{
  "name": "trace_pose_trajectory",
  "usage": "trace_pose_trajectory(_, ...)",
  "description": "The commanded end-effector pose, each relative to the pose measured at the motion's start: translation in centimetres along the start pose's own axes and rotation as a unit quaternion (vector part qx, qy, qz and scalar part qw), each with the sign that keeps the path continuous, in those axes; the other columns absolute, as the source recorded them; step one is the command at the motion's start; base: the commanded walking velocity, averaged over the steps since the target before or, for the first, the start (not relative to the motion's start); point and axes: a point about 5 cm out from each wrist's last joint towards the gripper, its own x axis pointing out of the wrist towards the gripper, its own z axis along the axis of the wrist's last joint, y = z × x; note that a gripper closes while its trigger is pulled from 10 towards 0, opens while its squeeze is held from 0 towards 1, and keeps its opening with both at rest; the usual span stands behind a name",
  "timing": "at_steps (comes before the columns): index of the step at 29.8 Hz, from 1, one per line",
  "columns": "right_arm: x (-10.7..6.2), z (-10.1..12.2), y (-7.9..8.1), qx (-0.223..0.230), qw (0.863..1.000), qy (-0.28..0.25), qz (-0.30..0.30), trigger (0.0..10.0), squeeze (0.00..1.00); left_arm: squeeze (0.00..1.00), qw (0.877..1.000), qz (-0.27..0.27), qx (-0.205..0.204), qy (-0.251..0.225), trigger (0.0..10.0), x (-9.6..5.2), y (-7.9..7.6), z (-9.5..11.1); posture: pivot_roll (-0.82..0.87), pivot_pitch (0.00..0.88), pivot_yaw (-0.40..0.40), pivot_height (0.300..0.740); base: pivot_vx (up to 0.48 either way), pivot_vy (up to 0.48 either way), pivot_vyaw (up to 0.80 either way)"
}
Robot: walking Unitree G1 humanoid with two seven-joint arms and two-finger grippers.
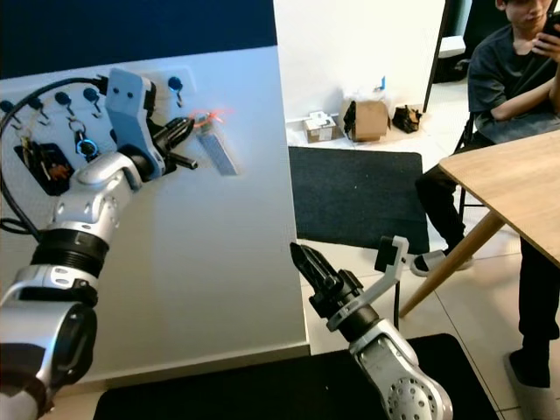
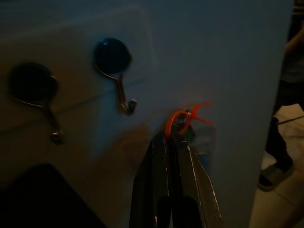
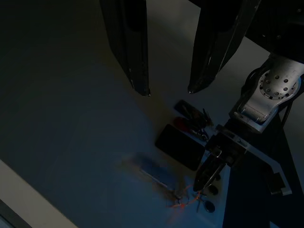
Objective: Hang keys on a hook
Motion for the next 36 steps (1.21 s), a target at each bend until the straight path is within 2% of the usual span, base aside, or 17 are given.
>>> trace_pose_trajectory(1, 0.0, -0.3, 0.0, 0.005, 1.0, 0.007, 0.002, 10.0, 0.0, 0.0, 0.999, 0.03, 0.015, -0.018, 10.0, 0.1, 0.8, 1.2, 0.01, 0.173, 0.114, 0.74, 0.0, 0.0, 0.0)
trace_pose_trajectory(4, 0.0, -0.3, 0.0, 0.004, 1.0, 0.007, 0.001, 10.0, 0.0, 0.0, 0.998, 0.053, 0.025, -0.039, 10.0, -0.1, 1.6, 2.0, 0.01, 0.171, 0.115, 0.74, 0.0, 0.0, 0.0)
trace_pose_trajectory(8, -0.1, -0.3, 0.0, 0.003, 1.0, 0.006, 0.0, 10.0, 0.0, 0.0, 0.996, 0.043, 0.045, -0.065, 10.0, -0.6, 1.9, 2.9, 0.01, 0.168, 0.114, 0.74, 0.0, 0.0, 0.0)
trace_pose_trajectory(14, -0.1, -0.3, 0.0, 0.003, 1.0, 0.008, 0.002, 10.0, 0.0, 0.0, 0.996, 0.041, 0.054, -0.059, 10.0, -0.7, 1.9, 2.8, 0.01, 0.166, 0.11, 0.74, 0.0, 0.0, 0.0)
trace_pose_trajectory(24, 0.2, -0.2, 0.0, 0.004, 1.0, 0.01, 0.007, 10.0, 0.0, 0.0, 0.996, 0.049, 0.079, 0.002, 10.0, -0.6, 1.9, 0.9, 0.01, 0.166, 0.106, 0.74, 0.0, 0.0, 0.0)
trace_pose_trajectory(28, 0.1, -0.3, 0.0, 0.004, 1.0, 0.009, 0.005, 10.0, 0.0, 0.0, 0.995, 0.06, 0.07, 0.027, 10.0, -0.2, 1.8, 0.3, 0.01, 0.169, 0.111, 0.74, 0.0, 0.0, 0.0)
trace_pose_trajectory(36, 0.1, -0.2, 0.0, 0.003, 1.0, 0.006, 0.003, 10.0, 0.0, 0.0, 0.993, 0.104, 0.053, 0.035, 10.0, 0.1, 2.5, 0.5, 0.01, 0.17, 0.116, 0.74, 0.0, 0.0, 0.0)
